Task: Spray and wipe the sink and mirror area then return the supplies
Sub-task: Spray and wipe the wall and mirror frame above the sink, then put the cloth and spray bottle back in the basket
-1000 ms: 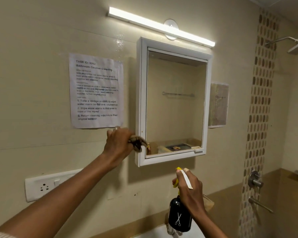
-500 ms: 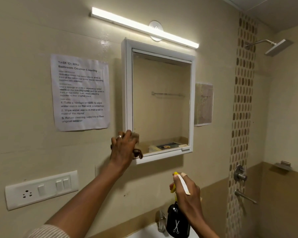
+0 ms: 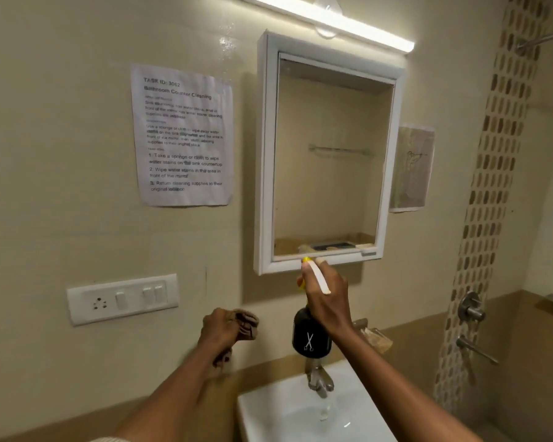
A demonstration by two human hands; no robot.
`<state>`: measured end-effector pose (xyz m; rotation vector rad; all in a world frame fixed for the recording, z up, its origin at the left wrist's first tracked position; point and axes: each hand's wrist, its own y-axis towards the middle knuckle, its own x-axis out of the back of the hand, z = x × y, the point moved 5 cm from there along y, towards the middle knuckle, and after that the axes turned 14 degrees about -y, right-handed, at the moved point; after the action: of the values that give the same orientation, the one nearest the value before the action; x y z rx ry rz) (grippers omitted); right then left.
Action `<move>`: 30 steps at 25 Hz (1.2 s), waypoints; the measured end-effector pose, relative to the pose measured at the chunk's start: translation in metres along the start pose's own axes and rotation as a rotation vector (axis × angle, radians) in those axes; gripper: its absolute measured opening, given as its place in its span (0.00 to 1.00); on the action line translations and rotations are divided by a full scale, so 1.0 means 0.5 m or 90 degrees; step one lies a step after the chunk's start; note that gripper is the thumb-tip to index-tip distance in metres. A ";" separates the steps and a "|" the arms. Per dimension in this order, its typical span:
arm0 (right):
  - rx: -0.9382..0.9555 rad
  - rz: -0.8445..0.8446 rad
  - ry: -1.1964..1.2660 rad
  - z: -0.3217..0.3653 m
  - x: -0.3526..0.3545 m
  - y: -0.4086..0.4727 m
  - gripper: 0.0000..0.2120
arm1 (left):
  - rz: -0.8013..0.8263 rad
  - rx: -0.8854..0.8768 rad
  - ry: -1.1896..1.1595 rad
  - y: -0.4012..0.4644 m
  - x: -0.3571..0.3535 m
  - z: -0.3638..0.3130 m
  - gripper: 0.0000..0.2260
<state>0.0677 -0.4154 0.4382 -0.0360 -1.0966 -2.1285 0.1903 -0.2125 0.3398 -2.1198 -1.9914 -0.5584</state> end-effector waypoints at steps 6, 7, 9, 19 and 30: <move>0.024 0.145 0.051 0.057 -0.209 -0.089 0.13 | -0.114 0.248 -0.326 -0.116 0.192 0.249 0.10; 0.029 0.160 0.059 0.069 -0.250 -0.116 0.13 | -0.144 0.277 -0.359 -0.140 0.222 0.282 0.08; 0.020 0.181 0.075 0.091 -0.335 -0.187 0.13 | -0.216 0.326 -0.431 -0.198 0.281 0.364 0.04; -0.002 0.394 -0.008 0.020 -0.619 -0.589 0.08 | -0.439 0.569 -0.579 -0.471 0.279 0.771 0.26; -0.173 0.494 -0.203 -0.312 -0.725 -0.853 0.14 | -0.386 0.705 -0.460 -0.465 0.038 1.093 0.15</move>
<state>0.1161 -0.1547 -0.0788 -0.8162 -0.7689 -1.5595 0.0418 0.0328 -0.1804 -1.0408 -2.3572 1.1725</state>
